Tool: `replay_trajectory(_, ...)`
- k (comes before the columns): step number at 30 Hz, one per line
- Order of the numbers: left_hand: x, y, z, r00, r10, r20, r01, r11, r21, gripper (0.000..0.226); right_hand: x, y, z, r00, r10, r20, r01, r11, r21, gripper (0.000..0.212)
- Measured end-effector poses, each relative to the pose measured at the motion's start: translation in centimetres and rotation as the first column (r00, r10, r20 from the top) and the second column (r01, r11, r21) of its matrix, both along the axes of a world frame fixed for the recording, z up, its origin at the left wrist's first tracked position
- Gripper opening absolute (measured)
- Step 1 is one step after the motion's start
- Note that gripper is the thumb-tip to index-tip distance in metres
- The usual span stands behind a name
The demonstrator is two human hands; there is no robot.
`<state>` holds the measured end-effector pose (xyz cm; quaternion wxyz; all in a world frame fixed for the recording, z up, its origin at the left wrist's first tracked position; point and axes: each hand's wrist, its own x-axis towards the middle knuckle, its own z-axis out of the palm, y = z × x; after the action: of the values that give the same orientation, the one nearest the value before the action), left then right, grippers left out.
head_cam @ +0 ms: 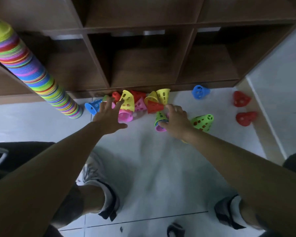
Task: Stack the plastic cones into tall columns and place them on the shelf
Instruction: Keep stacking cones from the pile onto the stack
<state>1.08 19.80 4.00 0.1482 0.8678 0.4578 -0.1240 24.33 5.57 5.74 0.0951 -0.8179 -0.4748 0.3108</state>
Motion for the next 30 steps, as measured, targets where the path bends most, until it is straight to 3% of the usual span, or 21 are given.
replay_trajectory(5, -0.8, 1.5, -2.9, 1.000, 0.021, -0.010, -0.021, 0.999, -0.039, 0.116, -0.9, 0.5, -4.6, 0.986, -0.158, -0.058, 0.155, 0.987, -0.046, 0.103)
replay_trajectory(15, 1.8, 5.1, -6.5, 0.999, 0.050, -0.008, -0.050, 0.997, -0.065, 0.118, -0.2, 4.5, -8.8, 0.976, -0.212, 0.039, 0.215, 0.973, -0.088, 0.121)
replay_trajectory(19, 2.7, 5.5, -7.0, 0.996, 0.065, -0.057, -0.066, 0.998, -0.010, 0.114, -0.4, 5.3, -9.7, 0.978, -0.204, 0.038, 0.208, 0.971, -0.120, 0.121)
replay_trajectory(30, 3.1, 6.2, -7.5, 0.993, 0.118, -0.009, -0.116, 0.989, 0.091, 0.101, -1.8, 6.9, -11.4, 0.944, -0.325, 0.055, 0.324, 0.946, 0.020, 0.100)
